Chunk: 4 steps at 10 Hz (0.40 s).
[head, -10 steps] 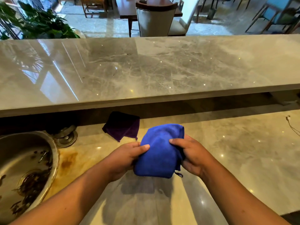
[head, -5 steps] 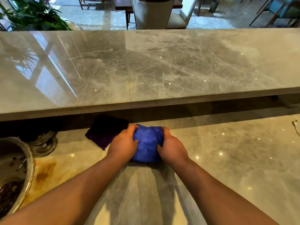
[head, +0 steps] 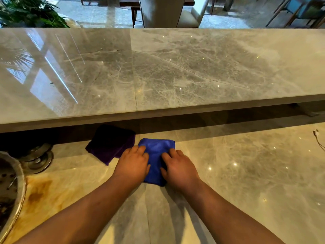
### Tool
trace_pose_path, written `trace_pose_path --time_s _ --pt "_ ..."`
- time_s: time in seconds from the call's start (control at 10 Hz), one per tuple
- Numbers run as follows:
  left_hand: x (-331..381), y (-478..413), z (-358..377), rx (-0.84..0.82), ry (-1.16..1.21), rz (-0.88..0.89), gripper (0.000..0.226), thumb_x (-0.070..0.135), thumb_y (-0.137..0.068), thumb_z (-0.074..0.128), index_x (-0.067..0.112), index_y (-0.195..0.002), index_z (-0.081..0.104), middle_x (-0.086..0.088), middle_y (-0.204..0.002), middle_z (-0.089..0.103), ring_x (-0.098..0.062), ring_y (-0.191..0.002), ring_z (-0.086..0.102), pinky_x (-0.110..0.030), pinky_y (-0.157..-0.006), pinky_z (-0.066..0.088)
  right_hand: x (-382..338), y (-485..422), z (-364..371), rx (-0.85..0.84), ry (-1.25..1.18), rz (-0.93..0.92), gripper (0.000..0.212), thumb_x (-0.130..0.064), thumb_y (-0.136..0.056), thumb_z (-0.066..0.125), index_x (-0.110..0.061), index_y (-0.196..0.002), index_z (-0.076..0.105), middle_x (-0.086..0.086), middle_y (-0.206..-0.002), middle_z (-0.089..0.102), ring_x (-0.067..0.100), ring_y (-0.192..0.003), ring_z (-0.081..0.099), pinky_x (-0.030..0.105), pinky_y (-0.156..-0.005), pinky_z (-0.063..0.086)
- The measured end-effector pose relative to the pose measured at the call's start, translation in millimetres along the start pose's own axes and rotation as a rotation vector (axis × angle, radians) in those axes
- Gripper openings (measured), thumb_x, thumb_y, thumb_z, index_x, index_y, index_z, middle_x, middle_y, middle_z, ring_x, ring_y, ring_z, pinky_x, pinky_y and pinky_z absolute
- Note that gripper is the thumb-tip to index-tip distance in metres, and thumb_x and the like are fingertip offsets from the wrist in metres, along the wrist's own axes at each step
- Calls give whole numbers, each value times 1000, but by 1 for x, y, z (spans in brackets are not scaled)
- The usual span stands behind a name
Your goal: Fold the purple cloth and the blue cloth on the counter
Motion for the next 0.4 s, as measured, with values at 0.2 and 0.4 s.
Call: trace_pose_path --time_s 0.2,0.4 --pt "-3 -2 -4 -92 129 14 50 47 -100 49 21 -143 51 -2 -157 42 -25 -134 48 -41 -110 41 -8 3 -6 -81 -43 41 34 -40 -96 57 -19 -122 62 7 -128 61 25 -104 59 39 -86 54" --pt "-20 26 -26 64 282 0 53 58 -98 43 27 -141 53 2 -152 52 -21 -132 52 -39 -104 46 -31 4 -41 28 -65 14 49 -59 -98 41 -21 -113 69 6 -112 69 27 -107 61 42 -90 51"
Point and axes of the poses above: each hand's wrist, its own y-axis away from the middle knuckle, its own z-axis out of the palm, x = y × z, the point moved 1 cm from there along -y, towards the middle knuckle
